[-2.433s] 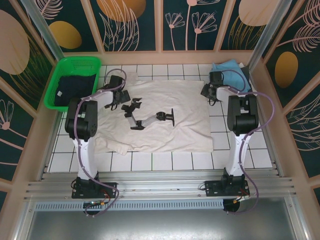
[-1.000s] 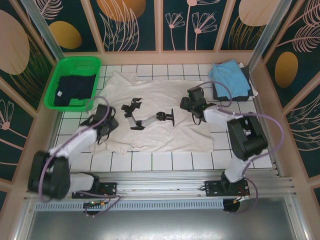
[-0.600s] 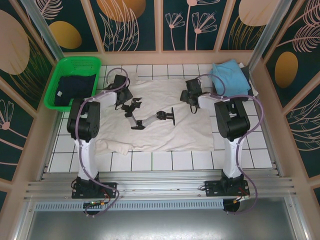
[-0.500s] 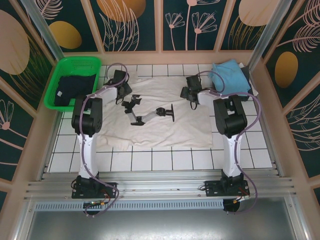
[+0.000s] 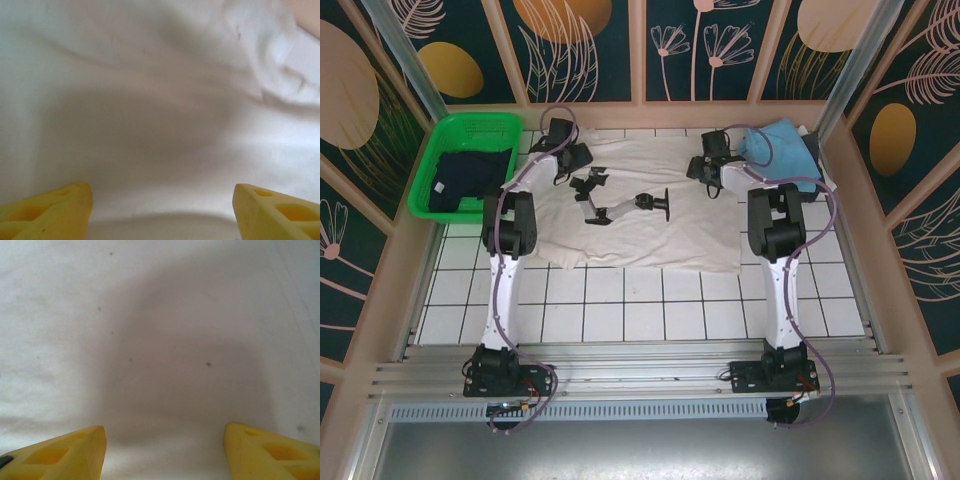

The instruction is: Fold and stack the t-shirts

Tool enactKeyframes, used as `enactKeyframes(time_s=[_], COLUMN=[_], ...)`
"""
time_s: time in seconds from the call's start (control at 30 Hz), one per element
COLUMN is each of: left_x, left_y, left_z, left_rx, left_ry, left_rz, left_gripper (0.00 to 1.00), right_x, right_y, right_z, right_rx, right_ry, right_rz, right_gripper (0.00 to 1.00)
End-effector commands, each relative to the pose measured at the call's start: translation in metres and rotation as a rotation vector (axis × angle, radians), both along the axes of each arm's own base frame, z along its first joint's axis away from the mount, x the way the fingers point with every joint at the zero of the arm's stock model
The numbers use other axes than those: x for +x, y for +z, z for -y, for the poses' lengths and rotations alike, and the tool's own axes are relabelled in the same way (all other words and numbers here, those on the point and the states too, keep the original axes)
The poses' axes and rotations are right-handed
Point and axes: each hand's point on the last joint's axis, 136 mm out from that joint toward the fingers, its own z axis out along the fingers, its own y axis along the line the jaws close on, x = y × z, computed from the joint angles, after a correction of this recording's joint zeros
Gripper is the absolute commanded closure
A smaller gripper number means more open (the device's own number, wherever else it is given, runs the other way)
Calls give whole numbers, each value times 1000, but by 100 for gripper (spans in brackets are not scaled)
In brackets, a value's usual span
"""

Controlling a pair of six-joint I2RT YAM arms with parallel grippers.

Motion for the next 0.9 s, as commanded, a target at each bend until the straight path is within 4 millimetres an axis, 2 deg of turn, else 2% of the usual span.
enactKeyframes(time_s=[0.0, 0.07, 0.13, 0.23, 0.3, 0.43, 0.5, 0.63, 0.87], left_x=[-46, -82, -125, -187, -219, -267, -281, -294, -290], left_y=[55, 70, 75, 57, 52, 29, 21, 10, 1], left_z=[-10, -20, -33, -52, -59, -60, -56, -55, -60], left_rx=[19, 23, 32, 42, 26, -37, -81, -105, -78], left_ry=[-19, 9, 53, 127, 170, 199, 196, 205, 225], left_rz=[6, 23, 12, -51, -64, -94, -97, -117, -126], left_gripper=[25, 26, 32, 39, 44, 57, 61, 63, 68], right_x=[-26, -49, -79, -120, -141, -167, -173, -176, -181], right_y=[60, 75, 82, 79, 73, 59, 56, 58, 58], right_z=[-4, -9, -15, -17, -23, -31, -29, -26, -21], right_rx=[7, 20, 40, 89, 149, 212, 226, 280, 282], right_ry=[36, 56, 86, 113, 146, 217, 220, 233, 222], right_rz=[54, 77, 109, 146, 143, 117, 119, 133, 138], right_gripper=[35, 34, 35, 35, 35, 36, 36, 36, 36])
